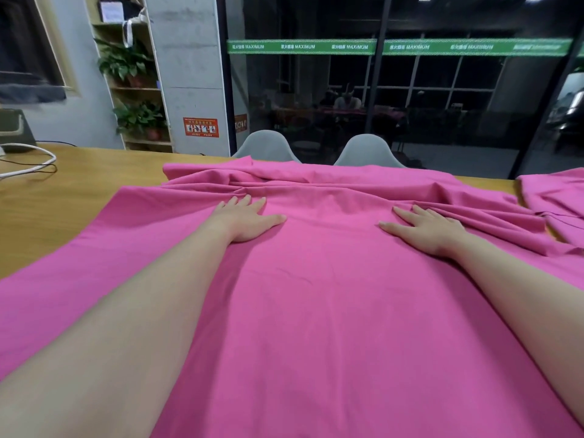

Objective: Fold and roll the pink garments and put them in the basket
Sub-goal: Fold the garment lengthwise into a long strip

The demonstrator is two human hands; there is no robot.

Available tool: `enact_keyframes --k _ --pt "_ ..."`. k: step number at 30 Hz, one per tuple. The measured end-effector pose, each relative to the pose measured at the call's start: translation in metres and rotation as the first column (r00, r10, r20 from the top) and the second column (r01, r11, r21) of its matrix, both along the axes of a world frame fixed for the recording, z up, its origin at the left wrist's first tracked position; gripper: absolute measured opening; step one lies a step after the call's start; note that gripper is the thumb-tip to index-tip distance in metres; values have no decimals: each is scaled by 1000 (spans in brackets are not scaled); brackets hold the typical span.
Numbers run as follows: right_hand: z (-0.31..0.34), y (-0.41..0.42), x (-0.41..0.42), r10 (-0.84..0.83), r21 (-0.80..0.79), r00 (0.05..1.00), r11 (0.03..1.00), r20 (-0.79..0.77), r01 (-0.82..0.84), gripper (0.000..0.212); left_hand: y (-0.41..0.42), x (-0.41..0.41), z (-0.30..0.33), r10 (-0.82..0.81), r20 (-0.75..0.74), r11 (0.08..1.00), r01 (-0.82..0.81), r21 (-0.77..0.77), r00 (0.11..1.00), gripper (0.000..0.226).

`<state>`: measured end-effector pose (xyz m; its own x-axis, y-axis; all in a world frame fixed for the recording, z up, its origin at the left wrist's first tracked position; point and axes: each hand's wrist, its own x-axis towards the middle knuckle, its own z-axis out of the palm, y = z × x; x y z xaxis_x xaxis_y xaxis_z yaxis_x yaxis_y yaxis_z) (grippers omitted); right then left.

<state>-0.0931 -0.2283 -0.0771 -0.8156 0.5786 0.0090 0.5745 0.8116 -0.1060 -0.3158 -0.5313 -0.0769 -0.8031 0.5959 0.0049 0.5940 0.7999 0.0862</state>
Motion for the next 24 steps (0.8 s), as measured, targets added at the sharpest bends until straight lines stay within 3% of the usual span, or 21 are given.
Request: enact_keyframes --k 6,11,13,14,16,18,21,24 --pt "-2 10 -11 11 4 999 1000 -43 -11 94 14 -14 0 -9 -23 999 10 46 1000 92" --pt "9 -19 17 94 -41 993 994 -78 -97 86 -12 -15 7 -89 48 966 74 249 995 69" --pt "19 -36 38 106 -101 992 989 -64 -112 92 -31 -4 14 -121 75 968 101 230 990 60" --pt "22 -45 50 115 -122 992 985 -54 -121 95 -42 6 14 -128 90 977 109 185 988 64" --pt "22 -69 76 149 -105 989 983 -10 -149 96 -66 36 15 -145 151 987 134 84 978 98" --pt "18 -93 102 180 -59 983 982 27 -178 102 -89 70 11 -170 163 984 159 80 972 127" --pt "8 -123 138 133 -26 991 991 21 -132 109 -124 121 6 -189 107 980 181 78 976 120" --pt "8 -147 168 62 26 998 998 0 -62 98 -149 155 3 -184 85 983 182 37 979 126"
